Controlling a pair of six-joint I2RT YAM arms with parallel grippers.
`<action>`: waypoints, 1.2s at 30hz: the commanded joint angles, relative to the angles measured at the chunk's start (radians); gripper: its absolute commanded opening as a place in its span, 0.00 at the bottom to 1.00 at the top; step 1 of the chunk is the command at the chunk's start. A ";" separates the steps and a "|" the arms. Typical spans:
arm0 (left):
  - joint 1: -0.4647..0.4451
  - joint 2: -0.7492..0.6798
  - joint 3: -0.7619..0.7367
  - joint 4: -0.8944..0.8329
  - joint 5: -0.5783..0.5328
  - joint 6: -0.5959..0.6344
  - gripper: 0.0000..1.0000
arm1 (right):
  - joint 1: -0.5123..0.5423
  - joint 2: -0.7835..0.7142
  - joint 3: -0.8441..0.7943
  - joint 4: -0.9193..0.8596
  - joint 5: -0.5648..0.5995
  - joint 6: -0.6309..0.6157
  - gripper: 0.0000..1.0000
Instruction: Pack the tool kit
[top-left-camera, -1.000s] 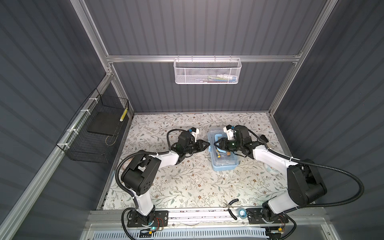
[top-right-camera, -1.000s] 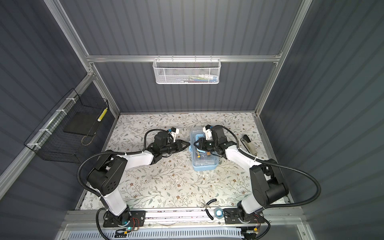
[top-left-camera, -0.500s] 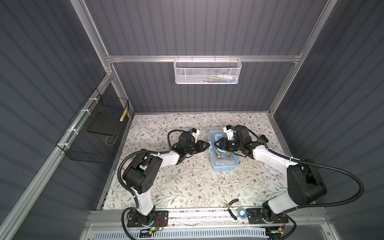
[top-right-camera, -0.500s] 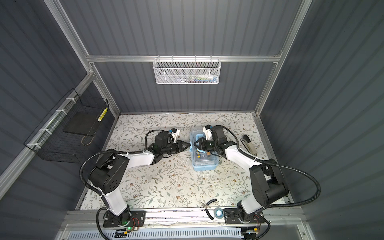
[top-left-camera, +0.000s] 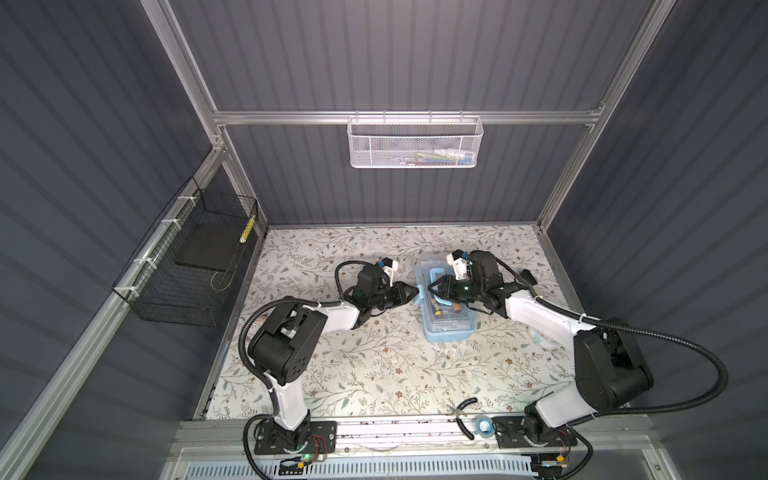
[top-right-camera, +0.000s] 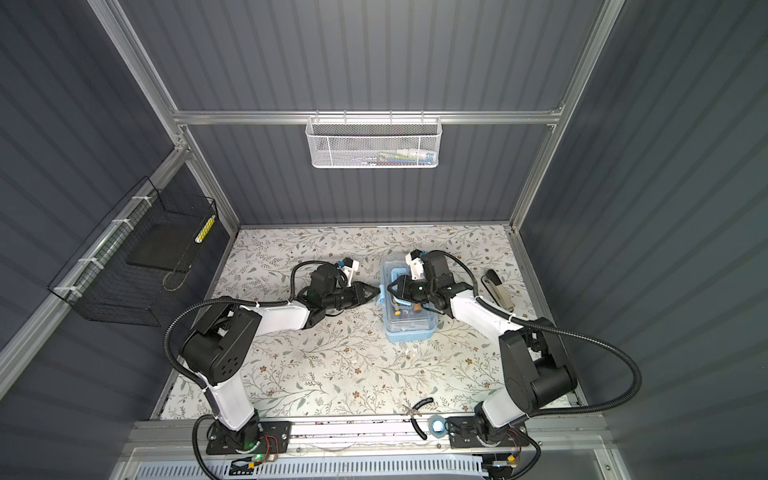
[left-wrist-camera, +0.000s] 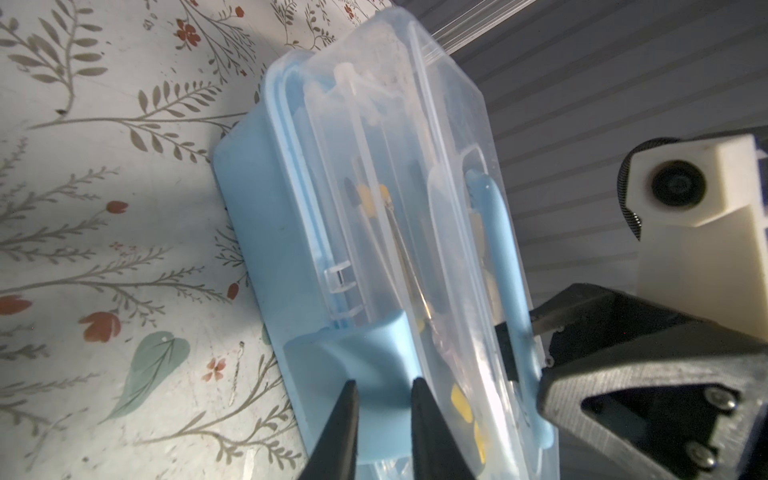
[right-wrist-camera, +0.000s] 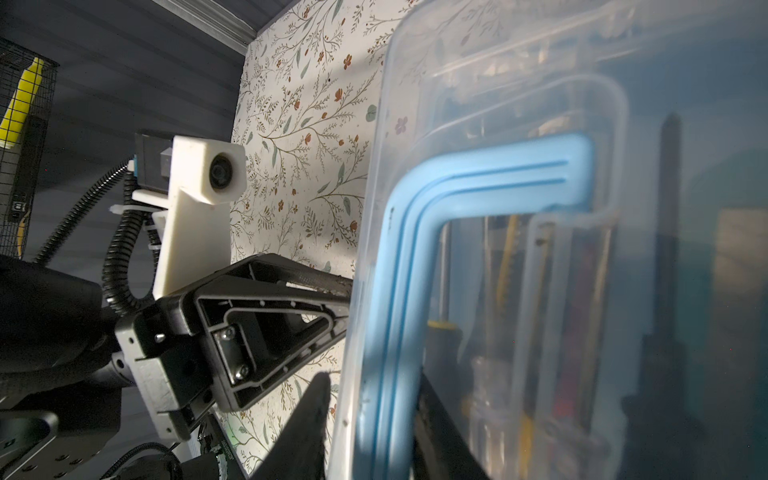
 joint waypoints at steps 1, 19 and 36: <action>-0.006 0.031 0.029 -0.010 0.018 0.022 0.22 | 0.001 0.058 -0.031 -0.044 0.032 -0.023 0.35; -0.026 0.066 0.026 0.016 0.022 0.018 0.21 | 0.003 0.072 -0.046 -0.010 0.017 -0.004 0.35; -0.082 0.152 -0.098 0.282 -0.010 -0.092 0.25 | 0.047 0.074 -0.157 0.048 -0.003 0.074 0.32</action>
